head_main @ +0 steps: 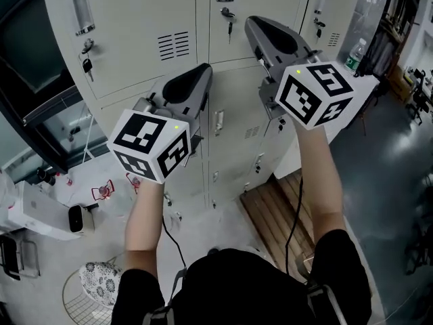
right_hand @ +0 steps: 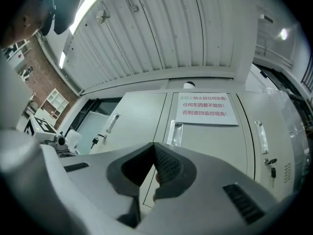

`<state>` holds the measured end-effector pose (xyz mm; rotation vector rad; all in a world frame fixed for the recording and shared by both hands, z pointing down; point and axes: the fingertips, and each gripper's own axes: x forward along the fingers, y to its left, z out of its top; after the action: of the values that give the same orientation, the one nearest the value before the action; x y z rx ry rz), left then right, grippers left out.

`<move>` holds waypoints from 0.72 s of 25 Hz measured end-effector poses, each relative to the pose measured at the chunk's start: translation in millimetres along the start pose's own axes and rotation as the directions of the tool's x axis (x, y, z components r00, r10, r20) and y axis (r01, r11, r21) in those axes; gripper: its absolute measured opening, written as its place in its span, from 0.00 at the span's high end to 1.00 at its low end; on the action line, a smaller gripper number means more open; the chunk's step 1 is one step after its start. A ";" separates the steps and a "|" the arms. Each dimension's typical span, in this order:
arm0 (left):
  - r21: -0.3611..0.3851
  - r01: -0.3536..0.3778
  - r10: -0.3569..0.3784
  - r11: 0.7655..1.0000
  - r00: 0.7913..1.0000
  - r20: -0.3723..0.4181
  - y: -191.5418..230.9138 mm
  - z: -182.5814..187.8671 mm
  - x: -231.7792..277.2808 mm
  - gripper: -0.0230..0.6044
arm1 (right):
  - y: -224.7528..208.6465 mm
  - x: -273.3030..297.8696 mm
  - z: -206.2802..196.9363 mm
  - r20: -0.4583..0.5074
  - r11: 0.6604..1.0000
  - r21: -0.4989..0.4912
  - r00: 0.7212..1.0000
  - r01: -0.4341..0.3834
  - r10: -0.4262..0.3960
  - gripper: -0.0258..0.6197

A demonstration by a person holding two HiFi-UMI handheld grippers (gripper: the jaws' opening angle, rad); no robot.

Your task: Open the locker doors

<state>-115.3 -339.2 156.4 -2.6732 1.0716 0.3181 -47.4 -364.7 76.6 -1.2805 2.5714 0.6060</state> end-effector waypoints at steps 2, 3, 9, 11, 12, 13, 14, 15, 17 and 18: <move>0.008 0.005 -0.005 1.000 1.000 0.000 -0.6 2.4 2.7 0.94 | -2.6 6.7 1.5 -0.004 1.000 -0.008 1.000 0.000 0.000 0.95; 0.012 0.007 -0.007 1.000 1.000 0.000 -1.0 3.5 3.8 0.94 | -3.8 9.8 2.2 -0.007 1.000 -0.011 1.000 -0.002 0.002 0.95; 0.021 0.011 -0.011 1.000 1.000 -0.010 2.0 3.8 11.3 0.94 | -11.9 32.0 1.7 -0.025 1.000 -0.016 1.000 -0.011 0.010 0.95; 0.018 0.012 -0.012 1.000 1.000 -0.013 3.4 3.2 11.7 0.94 | -14.2 39.2 1.2 -0.034 1.000 -0.025 0.999 -0.007 0.006 0.95; 0.018 0.010 -0.010 1.000 1.000 -0.014 4.5 3.4 10.9 0.94 | -15.1 42.5 1.1 -0.039 1.000 -0.029 0.999 -0.005 0.004 0.95; 0.018 0.006 -0.006 1.000 1.000 -0.013 6.1 3.8 9.8 0.94 | -15.9 45.7 0.9 -0.043 0.999 -0.031 0.999 -0.004 0.003 0.95; 0.017 0.002 -0.002 1.000 1.000 -0.013 7.8 4.2 8.8 0.94 | -16.8 48.8 0.6 -0.046 0.999 -0.032 0.999 -0.004 0.002 0.94; 0.018 -0.001 0.001 1.000 1.000 -0.012 9.6 4.8 7.9 0.94 | -17.8 52.1 0.2 -0.050 1.000 -0.031 0.999 -0.005 0.003 0.94; 0.021 -0.006 0.006 1.000 1.000 -0.010 12.4 5.7 6.7 0.94 | -19.9 59.0 -0.9 -0.061 1.000 -0.029 0.998 -0.008 0.007 0.92; 0.023 -0.008 0.008 1.000 1.000 -0.011 13.5 5.8 6.2 0.94 | -21.0 62.4 -1.3 -0.067 0.999 -0.032 0.998 -0.009 0.007 0.90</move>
<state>-121.0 -350.9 147.1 -2.6543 1.0828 0.2918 -68.3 -421.2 49.8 -1.3225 2.6320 0.6186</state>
